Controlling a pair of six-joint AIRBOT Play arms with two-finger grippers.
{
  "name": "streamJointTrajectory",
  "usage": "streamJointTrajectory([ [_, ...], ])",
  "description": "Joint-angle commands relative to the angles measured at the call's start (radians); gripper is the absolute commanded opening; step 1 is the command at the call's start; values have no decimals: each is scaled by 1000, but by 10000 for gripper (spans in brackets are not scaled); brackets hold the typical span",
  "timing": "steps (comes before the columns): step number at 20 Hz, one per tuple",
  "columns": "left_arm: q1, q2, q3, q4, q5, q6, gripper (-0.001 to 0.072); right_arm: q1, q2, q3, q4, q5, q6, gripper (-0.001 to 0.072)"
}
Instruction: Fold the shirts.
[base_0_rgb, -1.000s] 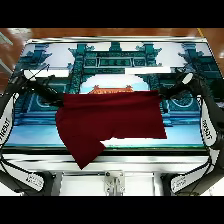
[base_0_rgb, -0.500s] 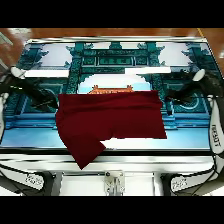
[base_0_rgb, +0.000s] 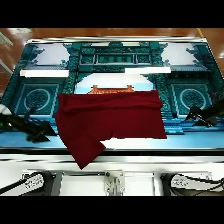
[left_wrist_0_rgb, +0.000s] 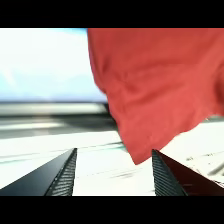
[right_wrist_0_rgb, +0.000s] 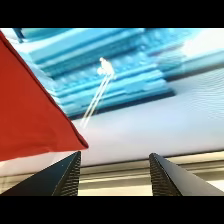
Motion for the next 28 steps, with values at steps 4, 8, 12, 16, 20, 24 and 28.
streamJointTrajectory([
  [4, -61, 58, -293, -147, 249, 51, 528, -24, 13, -39, 63, -63, -7, 546],
  [8, -141, 54, -296, -153, 362, 6, 490, -25, 13, -39, 63, -64, -8, 546],
  [12, -207, 53, -305, -169, 372, 6, 459, -25, 12, -48, 63, -67, -7, 547],
  [16, -225, 54, -340, -177, 361, 6, 261, -24, 13, -156, 87, -70, -29, 685],
  [20, -225, 54, -337, -177, 376, 7, 42, -24, 12, -292, 201, -105, -95, 683],
  [24, -225, 58, -336, -172, 376, 10, 42, -24, 12, -412, 279, -180, -132, 677],
  [28, -225, 66, -335, -165, 372, 11, 42, -24, 12, -449, 309, -243, -138, 676],
])
